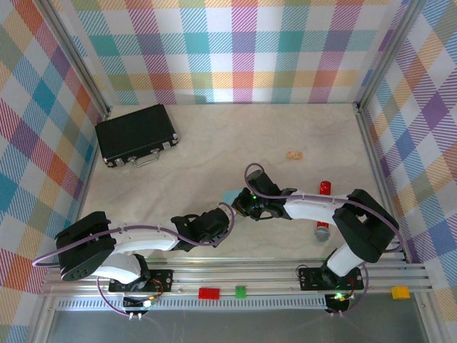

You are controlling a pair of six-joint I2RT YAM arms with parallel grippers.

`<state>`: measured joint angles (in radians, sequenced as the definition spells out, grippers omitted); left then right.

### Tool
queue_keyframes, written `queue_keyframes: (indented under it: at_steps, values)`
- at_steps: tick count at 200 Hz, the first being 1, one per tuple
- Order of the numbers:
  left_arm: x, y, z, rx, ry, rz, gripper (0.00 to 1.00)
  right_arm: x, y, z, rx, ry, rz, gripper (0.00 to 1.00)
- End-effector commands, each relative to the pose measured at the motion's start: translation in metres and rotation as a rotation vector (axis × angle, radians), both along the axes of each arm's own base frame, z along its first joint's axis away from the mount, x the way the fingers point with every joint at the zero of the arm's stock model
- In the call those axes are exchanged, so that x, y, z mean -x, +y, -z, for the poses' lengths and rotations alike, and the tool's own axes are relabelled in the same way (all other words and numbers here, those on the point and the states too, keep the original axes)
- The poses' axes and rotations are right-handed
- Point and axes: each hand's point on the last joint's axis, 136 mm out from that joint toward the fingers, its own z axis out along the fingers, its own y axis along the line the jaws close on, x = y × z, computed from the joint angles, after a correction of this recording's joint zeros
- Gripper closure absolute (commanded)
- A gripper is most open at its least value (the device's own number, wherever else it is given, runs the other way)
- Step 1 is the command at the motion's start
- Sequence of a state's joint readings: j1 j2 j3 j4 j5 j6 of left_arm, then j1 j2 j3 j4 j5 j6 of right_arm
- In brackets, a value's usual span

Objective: Fold a paper plane with a square sheet of paper (pick it up from the middle)

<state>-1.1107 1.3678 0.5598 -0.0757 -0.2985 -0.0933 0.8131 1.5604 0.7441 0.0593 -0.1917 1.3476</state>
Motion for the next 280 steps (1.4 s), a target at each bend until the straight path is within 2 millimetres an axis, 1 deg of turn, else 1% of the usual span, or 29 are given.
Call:
queue_keyframes:
  at_steps: [1,11,32,70,110,133,165,189,198,212,239,280]
  values:
    - [0.0036,-0.0003,0.0062,-0.004,0.016,-0.002,0.87,0.0027,-0.0027,0.0022,0.006,0.007,0.007,1.0]
    - [0.0032,0.0007,0.0067,-0.006,0.014,-0.008,0.84,0.0031,-0.0031,0.0023,0.007,0.007,0.007,1.0]
    - [0.0036,0.0013,0.0074,-0.009,0.018,-0.007,0.81,0.0027,-0.0042,0.0021,0.011,0.006,0.011,1.0]
    - [0.0037,0.001,0.0076,-0.011,0.019,-0.007,0.82,0.0028,-0.0036,0.0012,0.007,0.004,0.008,1.0]
    - [0.0023,0.0048,0.0103,-0.034,0.013,-0.015,0.76,0.0029,-0.0042,0.0011,0.007,0.002,0.012,1.0]
    - [0.0022,0.0062,0.0112,-0.039,0.012,-0.018,0.76,0.0031,-0.0042,0.0012,0.006,0.002,0.011,1.0]
    - [0.0018,0.0057,0.0104,-0.036,0.009,-0.017,0.83,0.0028,-0.0035,0.0006,0.003,0.001,0.011,1.0]
    - [0.0028,0.0057,0.0117,-0.04,0.014,-0.013,0.86,0.0029,-0.0041,0.0013,0.005,0.002,0.013,1.0]
    - [0.0029,0.006,0.012,-0.041,0.014,-0.013,0.86,0.0026,-0.0037,0.0007,0.003,0.001,0.012,1.0]
    - [0.0022,0.0064,0.0114,-0.043,0.011,-0.016,0.81,0.0023,-0.0037,0.0006,0.003,0.0,0.013,1.0]
    - [0.0021,0.007,0.0117,-0.043,0.009,-0.018,0.79,0.0025,-0.0035,0.0008,0.004,0.002,0.012,1.0]
    - [0.001,0.0076,0.0136,-0.053,0.008,-0.021,0.79,0.0019,-0.0025,-0.0004,-0.001,0.0,0.011,1.0]
